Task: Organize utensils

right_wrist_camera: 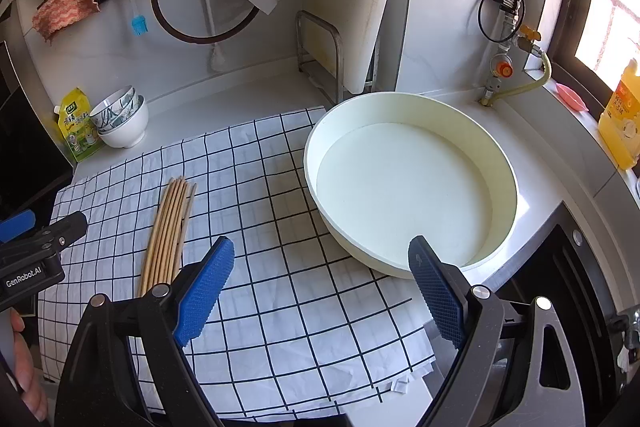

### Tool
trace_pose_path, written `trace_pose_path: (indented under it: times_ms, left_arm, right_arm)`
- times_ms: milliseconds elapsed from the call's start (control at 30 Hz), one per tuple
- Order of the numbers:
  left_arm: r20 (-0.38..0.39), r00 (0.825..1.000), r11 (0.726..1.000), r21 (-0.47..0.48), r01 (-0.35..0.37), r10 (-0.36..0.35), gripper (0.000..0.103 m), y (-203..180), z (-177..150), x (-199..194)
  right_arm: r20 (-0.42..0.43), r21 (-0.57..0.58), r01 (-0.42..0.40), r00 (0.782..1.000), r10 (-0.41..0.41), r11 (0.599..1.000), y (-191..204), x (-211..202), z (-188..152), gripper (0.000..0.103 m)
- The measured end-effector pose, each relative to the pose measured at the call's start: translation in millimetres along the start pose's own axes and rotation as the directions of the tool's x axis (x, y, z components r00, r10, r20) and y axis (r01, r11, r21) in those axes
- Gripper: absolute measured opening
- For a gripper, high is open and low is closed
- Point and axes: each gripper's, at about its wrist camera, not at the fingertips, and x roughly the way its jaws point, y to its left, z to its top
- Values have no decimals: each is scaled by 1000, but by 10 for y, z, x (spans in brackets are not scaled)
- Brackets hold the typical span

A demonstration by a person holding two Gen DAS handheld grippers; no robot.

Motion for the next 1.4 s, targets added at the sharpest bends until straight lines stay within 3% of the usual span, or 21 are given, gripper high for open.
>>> trace_pose_path:
  times_ms: [367, 633, 933, 1133, 1400]
  left_arm:
    - [-10, 1000, 1000, -2, 2, -2, 97, 65, -36, -8]
    - [-33, 999, 1000, 11, 19, -19, 97, 315, -103, 213]
    - [-86, 996, 999, 9, -35, 36, 97, 715, -232, 733]
    - [-128, 991, 998, 22, 52, -48, 97, 848, -301, 1103]
    - [-149, 988, 996, 67, 56, -45, 97, 903, -391, 1415]
  right_arm:
    - [-5, -17, -10, 1000, 9, 1000, 81, 21, 22, 85]
    - [-38, -88, -42, 999, 39, 995, 371, 179, -13, 85]
    - [-124, -139, -127, 986, 110, 982, 885, 695, -145, 85]
    - [-178, -140, -152, 976, 126, 978, 1161, 1112, -308, 85]
    - [-220, -110, -130, 970, 103, 985, 1346, 1510, -412, 85]
